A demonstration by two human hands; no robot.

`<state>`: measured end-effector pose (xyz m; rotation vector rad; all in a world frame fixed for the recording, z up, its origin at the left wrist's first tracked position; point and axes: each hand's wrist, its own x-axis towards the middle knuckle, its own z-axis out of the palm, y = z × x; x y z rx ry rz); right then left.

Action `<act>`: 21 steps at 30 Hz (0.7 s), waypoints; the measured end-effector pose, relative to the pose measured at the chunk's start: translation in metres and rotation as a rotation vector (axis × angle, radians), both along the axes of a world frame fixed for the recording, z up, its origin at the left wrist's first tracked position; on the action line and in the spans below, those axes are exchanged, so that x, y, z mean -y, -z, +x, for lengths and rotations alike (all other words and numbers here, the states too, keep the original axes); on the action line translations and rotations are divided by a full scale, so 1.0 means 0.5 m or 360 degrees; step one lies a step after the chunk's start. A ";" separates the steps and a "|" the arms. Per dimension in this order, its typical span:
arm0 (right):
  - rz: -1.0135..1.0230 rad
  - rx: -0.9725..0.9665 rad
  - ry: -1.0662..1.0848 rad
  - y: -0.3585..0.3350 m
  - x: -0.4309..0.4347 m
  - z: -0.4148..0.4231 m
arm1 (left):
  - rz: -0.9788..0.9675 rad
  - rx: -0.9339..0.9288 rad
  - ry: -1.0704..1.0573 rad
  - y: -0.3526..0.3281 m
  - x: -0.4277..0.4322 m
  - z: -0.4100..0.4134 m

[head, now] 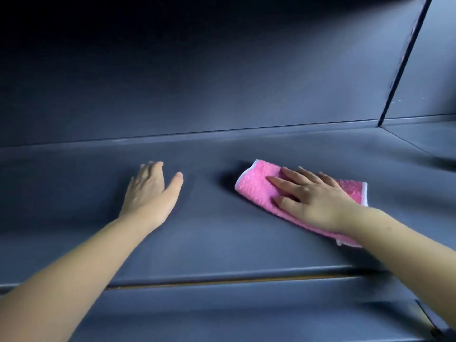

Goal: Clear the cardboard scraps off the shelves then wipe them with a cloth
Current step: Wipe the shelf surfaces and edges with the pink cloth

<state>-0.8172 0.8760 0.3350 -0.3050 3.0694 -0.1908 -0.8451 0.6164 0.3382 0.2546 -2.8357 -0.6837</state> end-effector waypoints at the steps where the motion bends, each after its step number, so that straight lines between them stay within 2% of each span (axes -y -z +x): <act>1: -0.0008 -0.0008 0.0021 -0.001 0.027 -0.004 | -0.0063 0.0032 -0.0051 0.003 0.024 0.005; 2: -0.0012 -0.0027 -0.0026 0.002 0.063 -0.001 | -0.0093 0.0069 -0.0093 0.008 0.043 0.011; 5: -0.0083 -0.0092 -0.0515 0.028 0.190 0.057 | -0.0079 0.0127 -0.0126 0.026 0.072 0.022; 7: -0.0123 -0.0096 -0.0714 0.034 0.225 0.085 | -0.0025 0.0116 -0.0102 0.029 0.075 0.019; 14: -0.0021 0.0064 -0.0384 0.012 0.183 -0.007 | -0.0102 0.0115 -0.0058 0.039 0.079 0.027; 21: -0.0079 0.0005 -0.0439 0.025 0.184 -0.026 | -0.0140 0.0146 -0.0087 0.034 0.076 0.032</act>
